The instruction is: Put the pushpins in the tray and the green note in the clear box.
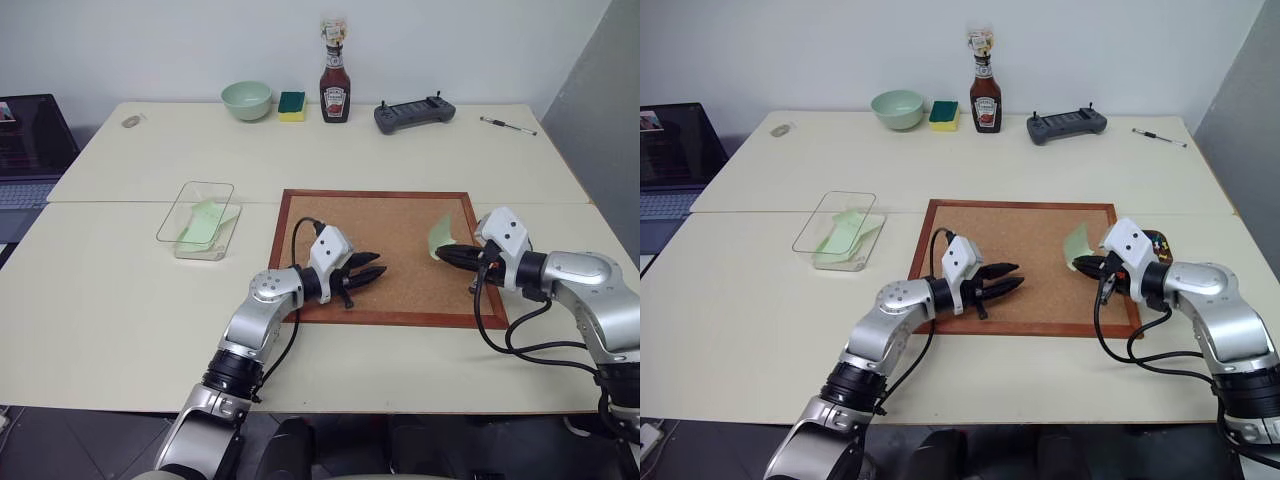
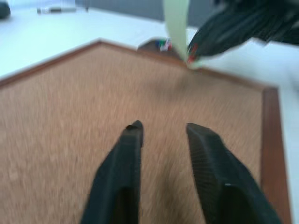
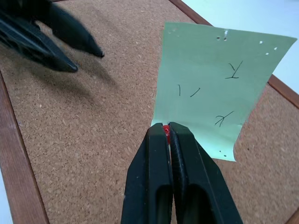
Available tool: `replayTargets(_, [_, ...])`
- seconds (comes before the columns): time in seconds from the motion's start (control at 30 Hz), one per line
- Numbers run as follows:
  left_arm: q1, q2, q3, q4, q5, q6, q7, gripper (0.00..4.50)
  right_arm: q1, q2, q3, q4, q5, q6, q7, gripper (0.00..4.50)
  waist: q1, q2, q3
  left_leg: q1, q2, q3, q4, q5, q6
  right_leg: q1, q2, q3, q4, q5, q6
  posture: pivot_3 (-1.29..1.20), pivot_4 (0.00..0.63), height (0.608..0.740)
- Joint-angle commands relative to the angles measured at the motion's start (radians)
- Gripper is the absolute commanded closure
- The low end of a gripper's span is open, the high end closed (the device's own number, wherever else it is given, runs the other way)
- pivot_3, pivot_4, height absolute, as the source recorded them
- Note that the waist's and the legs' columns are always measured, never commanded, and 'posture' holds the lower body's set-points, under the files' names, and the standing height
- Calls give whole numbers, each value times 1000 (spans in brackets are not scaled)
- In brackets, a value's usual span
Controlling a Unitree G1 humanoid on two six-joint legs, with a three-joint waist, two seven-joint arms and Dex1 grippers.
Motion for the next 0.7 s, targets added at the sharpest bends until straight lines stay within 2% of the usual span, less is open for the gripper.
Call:
replayTargets(0.03, [-3,-4,14,-101,-54,57,6,1930,-27,14,-2,0,-13,-35,-2,4500,0,0,0,0,0,0,0,0,0,0,0,0,0,0,0,0,150,740])
replayTargets(0.23, [-39,-50,11,-89,-74,74,42,662,-44,32,7,-16,-22,-33,-8,4500,1,0,0,0,0,0,0,0,0,0,0,0,0,0,0,0,150,740])
replayTargets(0.37, [-83,-86,16,-31,-70,54,66,47,-50,32,5,-37,-19,-19,-9,4500,1,-1,0,0,0,0,0,0,0,0,0,0,0,0,0,0,150,740])
replayTargets(0.7, [-185,-180,44,156,-69,-16,114,47,-46,36,8,-102,-14,19,-22,4500,1,-1,1,-1,0,0,0,0,0,0,0,0,0,0,0,0,150,740])
